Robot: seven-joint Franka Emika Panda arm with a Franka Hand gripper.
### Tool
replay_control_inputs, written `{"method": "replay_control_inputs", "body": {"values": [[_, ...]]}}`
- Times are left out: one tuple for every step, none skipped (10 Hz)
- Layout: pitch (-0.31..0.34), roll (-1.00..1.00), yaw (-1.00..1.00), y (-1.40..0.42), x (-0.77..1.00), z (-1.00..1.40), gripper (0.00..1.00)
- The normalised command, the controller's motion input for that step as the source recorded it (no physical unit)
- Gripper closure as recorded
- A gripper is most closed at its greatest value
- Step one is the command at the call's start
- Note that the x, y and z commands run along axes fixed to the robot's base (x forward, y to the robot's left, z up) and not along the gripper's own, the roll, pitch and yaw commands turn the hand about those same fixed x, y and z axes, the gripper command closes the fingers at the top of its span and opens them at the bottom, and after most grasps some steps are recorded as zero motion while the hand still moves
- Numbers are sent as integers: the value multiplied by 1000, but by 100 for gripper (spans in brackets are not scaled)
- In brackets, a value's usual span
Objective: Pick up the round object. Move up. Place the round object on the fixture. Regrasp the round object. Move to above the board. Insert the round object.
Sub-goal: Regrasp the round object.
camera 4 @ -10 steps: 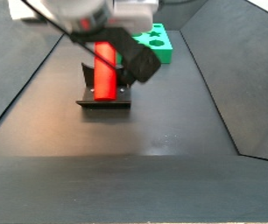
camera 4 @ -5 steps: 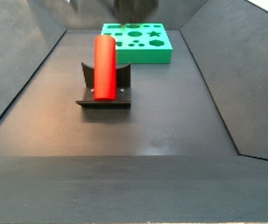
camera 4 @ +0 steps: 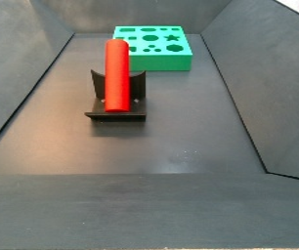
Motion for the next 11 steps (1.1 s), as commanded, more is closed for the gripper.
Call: {"method": "replay_control_inputs", "body": {"values": [[31,1000,22,-31,-26,38,0],[28,1000,22,-43,-18,13,0],[23,1000,23,-31,-15,13,0],[22,1000,23,-26,-17,14,0],[18,1000,24,-21,-8,12,0],[15,1000,25,-17,1,7,0],[14,1000,26,-21,6,11,0],[16,1000,27,-21,6,11,0],[23,1000,29,-15,7,8,0],[29,1000,31,-17,14,7,0],[40,1000,34,-26,24,2,0]]}}
